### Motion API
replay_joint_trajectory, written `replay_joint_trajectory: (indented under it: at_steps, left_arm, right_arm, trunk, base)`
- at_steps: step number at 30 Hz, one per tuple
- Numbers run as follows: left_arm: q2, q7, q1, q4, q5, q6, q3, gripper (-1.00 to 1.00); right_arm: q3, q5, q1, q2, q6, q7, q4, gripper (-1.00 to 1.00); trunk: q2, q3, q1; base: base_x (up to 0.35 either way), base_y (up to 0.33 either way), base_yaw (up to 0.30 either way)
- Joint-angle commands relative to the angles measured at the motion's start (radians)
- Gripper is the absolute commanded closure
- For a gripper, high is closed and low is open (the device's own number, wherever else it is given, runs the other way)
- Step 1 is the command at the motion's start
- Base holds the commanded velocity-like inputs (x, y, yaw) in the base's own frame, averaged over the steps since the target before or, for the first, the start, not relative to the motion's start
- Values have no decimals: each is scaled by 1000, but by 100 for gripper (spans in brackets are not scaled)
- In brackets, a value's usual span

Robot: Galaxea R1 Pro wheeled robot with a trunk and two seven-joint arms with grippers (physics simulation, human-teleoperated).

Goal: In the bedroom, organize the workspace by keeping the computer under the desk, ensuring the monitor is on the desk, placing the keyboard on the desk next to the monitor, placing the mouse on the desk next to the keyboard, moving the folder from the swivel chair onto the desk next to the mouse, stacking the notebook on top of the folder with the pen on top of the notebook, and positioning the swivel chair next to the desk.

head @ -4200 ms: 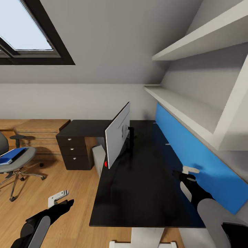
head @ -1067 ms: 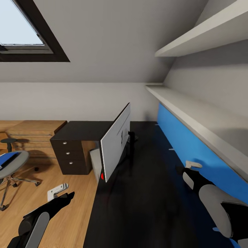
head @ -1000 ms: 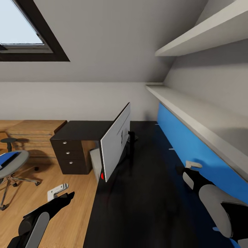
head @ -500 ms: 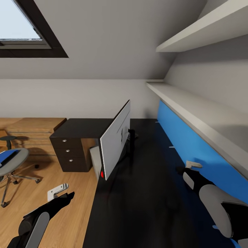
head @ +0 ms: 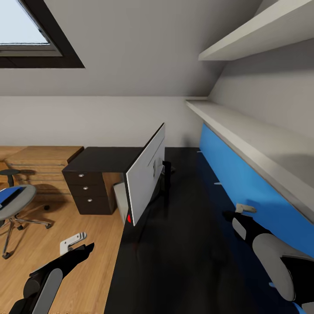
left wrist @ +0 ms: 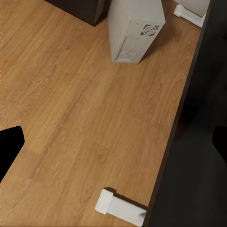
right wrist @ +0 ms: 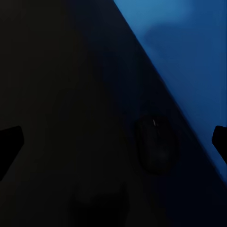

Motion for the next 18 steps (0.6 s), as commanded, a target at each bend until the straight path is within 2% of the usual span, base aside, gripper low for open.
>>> replay_joint_trajectory:
  at_steps: [1,18]
  left_arm:
    - [1,8,-1,-1,11,3,0,-100]
    - [5,8,-1,14,13,2,1,-100]
  right_arm:
    - [-2,-7,0,0,5,-3,-2,-100]
    - [-2,-7,0,1,3,-2,-2,-100]
  trunk:
    - [-2,-3,0]
    - [-2,-30,0]
  base:
    - [0,0,0]
    - [0,0,0]
